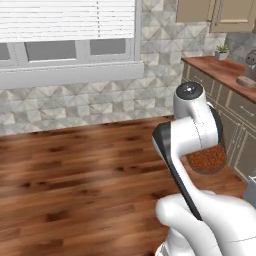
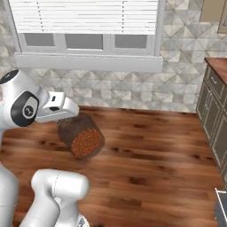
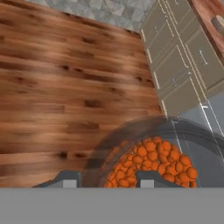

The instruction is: Pick the jar and jar from the dining table and place them in the open cabinet. Close the cabinet after placing the objects.

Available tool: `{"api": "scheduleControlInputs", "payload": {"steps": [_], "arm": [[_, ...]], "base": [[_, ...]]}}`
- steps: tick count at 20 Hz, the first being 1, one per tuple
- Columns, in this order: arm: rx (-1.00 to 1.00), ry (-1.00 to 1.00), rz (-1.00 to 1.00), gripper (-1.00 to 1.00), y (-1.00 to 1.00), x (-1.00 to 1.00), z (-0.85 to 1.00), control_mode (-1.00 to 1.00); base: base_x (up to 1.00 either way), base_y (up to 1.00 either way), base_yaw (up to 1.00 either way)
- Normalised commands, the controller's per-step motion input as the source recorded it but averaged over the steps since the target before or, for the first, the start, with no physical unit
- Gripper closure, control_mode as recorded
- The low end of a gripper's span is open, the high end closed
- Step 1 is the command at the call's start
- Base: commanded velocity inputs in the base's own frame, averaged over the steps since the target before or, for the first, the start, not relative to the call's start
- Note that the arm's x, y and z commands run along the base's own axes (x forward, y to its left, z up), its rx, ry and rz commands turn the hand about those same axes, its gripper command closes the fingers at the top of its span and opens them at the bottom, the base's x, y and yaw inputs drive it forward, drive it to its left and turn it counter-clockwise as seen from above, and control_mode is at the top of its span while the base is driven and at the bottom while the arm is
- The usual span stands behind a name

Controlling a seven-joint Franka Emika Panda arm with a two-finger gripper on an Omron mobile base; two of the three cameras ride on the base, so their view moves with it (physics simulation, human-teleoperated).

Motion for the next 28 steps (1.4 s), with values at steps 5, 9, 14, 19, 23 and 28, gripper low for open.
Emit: {"api": "scheduleControlInputs", "payload": {"steps": [5,9,14,19,23,28], "arm": [[0.0,0.0,0.0,1.0,0.0,0.0,0.0,1.0],[0.0,0.0,0.0,1.0,0.0,0.0,0.0,1.0],[0.0,0.0,0.0,1.0,0.0,0.0,0.0,1.0],[0.0,0.0,0.0,1.0,0.0,0.0,0.0,1.0],[0.0,0.0,0.0,1.0,0.0,0.0,0.0,1.0],[0.0,0.0,0.0,1.0,0.0,0.0,0.0,1.0]], "base": [[0.99,-0.11,-0.23],[0.97,-0.16,-0.17],[0.93,-0.17,-0.16],[0.96,-0.11,-0.18],[0.93,-0.1,-0.2],[0.87,-0.16,-0.2]]}}
